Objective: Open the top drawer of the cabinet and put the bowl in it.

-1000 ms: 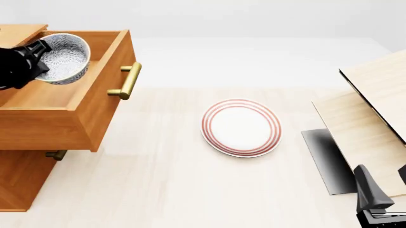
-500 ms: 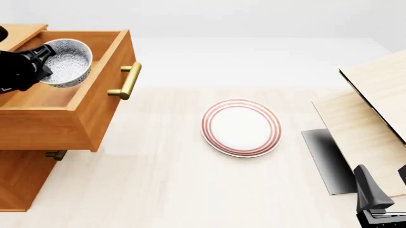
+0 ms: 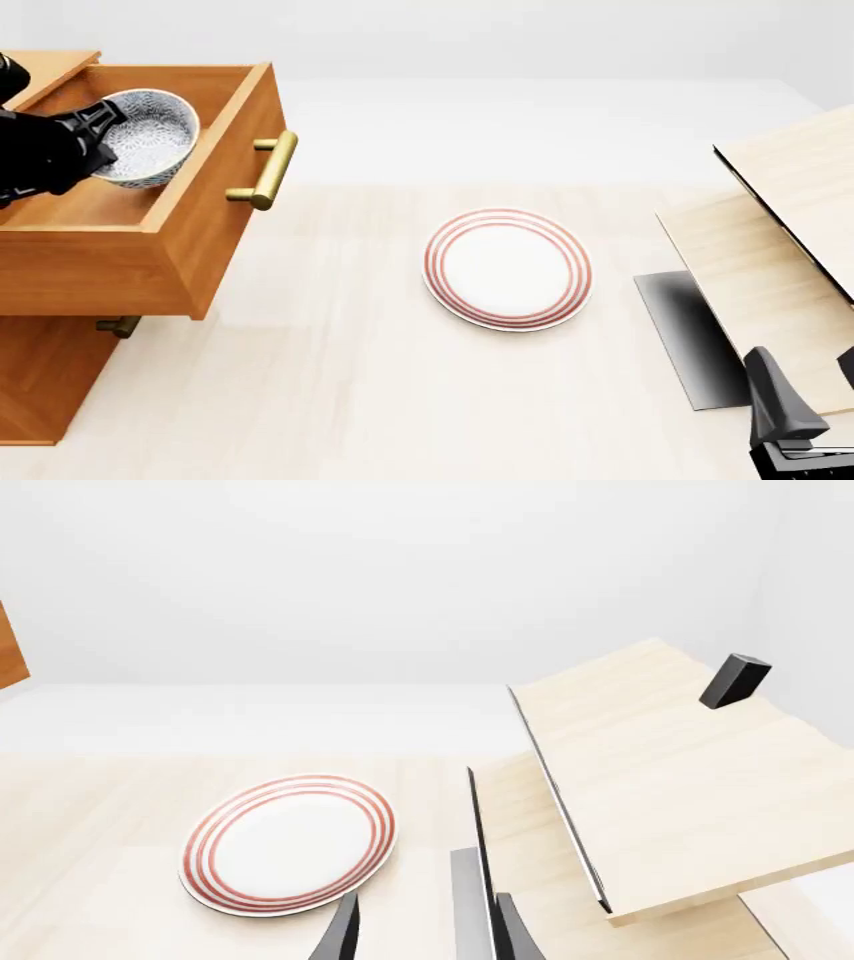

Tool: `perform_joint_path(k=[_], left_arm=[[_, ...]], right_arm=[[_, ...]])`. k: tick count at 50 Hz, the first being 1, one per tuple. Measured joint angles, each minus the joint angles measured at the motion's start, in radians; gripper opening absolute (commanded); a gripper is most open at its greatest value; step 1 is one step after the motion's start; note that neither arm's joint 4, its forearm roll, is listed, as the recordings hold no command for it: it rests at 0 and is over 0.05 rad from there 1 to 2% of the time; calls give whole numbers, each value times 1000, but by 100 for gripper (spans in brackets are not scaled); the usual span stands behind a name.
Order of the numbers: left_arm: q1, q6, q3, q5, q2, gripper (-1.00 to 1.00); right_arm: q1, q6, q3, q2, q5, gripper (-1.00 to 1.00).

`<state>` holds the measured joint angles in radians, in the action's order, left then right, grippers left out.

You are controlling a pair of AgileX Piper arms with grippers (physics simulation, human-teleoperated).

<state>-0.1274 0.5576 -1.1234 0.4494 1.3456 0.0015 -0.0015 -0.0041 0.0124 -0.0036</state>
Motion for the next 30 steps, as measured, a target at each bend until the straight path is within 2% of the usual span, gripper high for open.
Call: perform_joint_path(k=[6,7,30], left_arm=[[-1,-3,-3,1,2,-100],[0,-3,-3,1,2,100],[16,-19,-40,48,-35,100]], right_arm=[[0,0,0,0,0,100],[0,0,0,0,0,100],[0,0,0,0,0,100]])
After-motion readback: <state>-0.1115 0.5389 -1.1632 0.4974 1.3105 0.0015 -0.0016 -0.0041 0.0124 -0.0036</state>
